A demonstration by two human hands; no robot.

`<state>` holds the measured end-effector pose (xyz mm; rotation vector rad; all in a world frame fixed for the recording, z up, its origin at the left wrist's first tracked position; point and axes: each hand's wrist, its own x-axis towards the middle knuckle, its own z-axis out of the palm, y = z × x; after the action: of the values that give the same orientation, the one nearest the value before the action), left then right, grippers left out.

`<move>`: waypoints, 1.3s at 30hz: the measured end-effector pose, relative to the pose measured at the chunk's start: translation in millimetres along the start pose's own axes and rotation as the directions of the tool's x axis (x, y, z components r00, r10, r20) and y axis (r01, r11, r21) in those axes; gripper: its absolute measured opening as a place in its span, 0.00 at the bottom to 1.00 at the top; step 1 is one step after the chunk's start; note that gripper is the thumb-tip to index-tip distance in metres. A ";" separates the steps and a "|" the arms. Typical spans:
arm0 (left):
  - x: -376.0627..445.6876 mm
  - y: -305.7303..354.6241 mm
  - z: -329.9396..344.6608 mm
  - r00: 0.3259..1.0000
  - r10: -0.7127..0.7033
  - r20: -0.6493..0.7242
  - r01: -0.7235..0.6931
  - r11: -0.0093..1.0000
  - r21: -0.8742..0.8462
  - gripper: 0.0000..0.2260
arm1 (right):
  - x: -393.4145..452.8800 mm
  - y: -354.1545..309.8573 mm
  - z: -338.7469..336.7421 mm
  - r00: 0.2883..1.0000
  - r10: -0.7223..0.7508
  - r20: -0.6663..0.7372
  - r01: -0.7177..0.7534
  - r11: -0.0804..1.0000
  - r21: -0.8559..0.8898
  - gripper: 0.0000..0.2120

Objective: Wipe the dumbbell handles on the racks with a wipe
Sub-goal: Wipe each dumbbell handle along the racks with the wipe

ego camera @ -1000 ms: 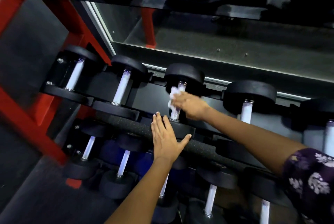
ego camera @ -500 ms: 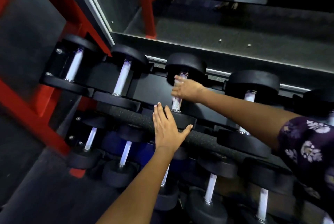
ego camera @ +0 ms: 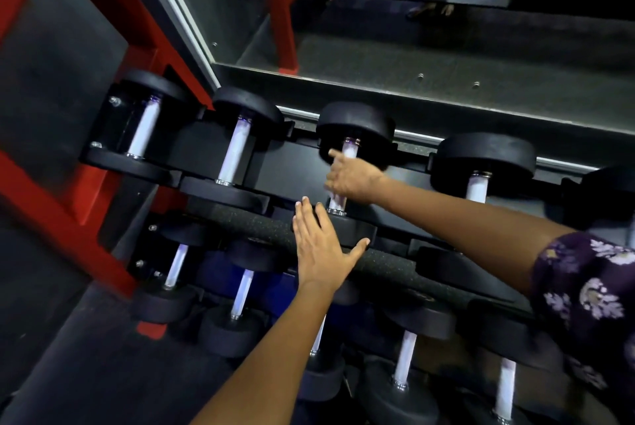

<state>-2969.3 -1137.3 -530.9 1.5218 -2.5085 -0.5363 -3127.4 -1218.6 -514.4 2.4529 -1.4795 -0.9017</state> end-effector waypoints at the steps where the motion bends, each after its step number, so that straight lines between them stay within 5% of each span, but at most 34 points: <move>1: 0.5 -0.3 0.8 1.000 0.002 -0.003 -0.002 1.000 -0.002 0.47 | -2.4 -6.1 1.2 0.998 -0.068 0.012 0.068 0.998 0.002 0.16; 4: 1.2 0.5 2.6 1.000 0.001 -0.013 -0.001 0.999 0.038 0.47 | -8.6 1.0 3.4 0.988 -0.142 -0.059 0.144 0.989 0.020 0.15; 8: 3.3 -3.2 8.1 0.999 0.015 -0.052 -0.010 0.994 0.109 0.46 | -7.8 18.4 18.7 0.960 0.134 -0.246 -0.137 0.991 0.008 0.08; 14: 4.4 -2.3 7.8 0.999 -0.007 -0.039 0.012 0.991 0.137 0.44 | -27.3 -14.2 30.3 0.840 0.462 -0.284 -0.283 0.821 0.497 0.28; 17: 5.7 -5.2 11.9 0.996 0.007 -0.085 0.006 0.988 0.152 0.43 | -26.9 -22.4 22.0 0.868 0.496 -0.036 -0.284 0.554 0.783 0.38; 21: 5.6 -4.7 15.3 0.996 0.011 -0.092 0.000 0.993 0.118 0.46 | -13.2 -52.2 4.7 0.819 0.546 0.174 -0.176 -0.049 0.983 0.39; 24: 7.2 -3.6 15.1 0.995 0.005 -0.099 0.008 0.992 0.124 0.44 | -4.5 -34.9 -0.9 0.749 0.541 0.382 -0.068 -0.511 0.857 0.36; 26: 6.1 -2.9 14.8 0.995 -0.005 -0.096 0.018 0.991 0.136 0.44 | -8.4 -18.4 -7.4 0.738 0.487 0.468 0.051 -0.731 0.681 0.22; 31: 6.5 -0.8 11.4 0.995 0.004 -0.096 0.010 0.988 0.151 0.42 | -18.6 -18.1 3.9 0.742 0.553 0.379 0.341 -0.798 0.497 0.14; 33: 8.4 -0.4 11.0 0.995 0.003 -0.098 0.013 0.987 0.160 0.42 | -15.9 -4.5 6.5 0.764 0.508 0.398 0.431 -0.861 0.270 0.09; 35: 8.9 -2.6 11.6 0.995 0.011 -0.102 0.008 0.984 0.177 0.42 | -15.6 1.5 -0.2 0.781 0.463 0.419 0.450 -0.882 0.137 0.06; 39: 6.6 -2.0 11.4 0.997 0.013 -0.077 0.000 0.986 0.169 0.42 | -27.6 -17.1 4.0 0.868 0.362 0.339 0.325 -0.932 0.162 0.09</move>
<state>-2974.4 -1141.4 -542.5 1.5569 -2.5540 -0.2626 -3126.0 -1185.9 -513.1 -0.1596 1.0305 -1.4076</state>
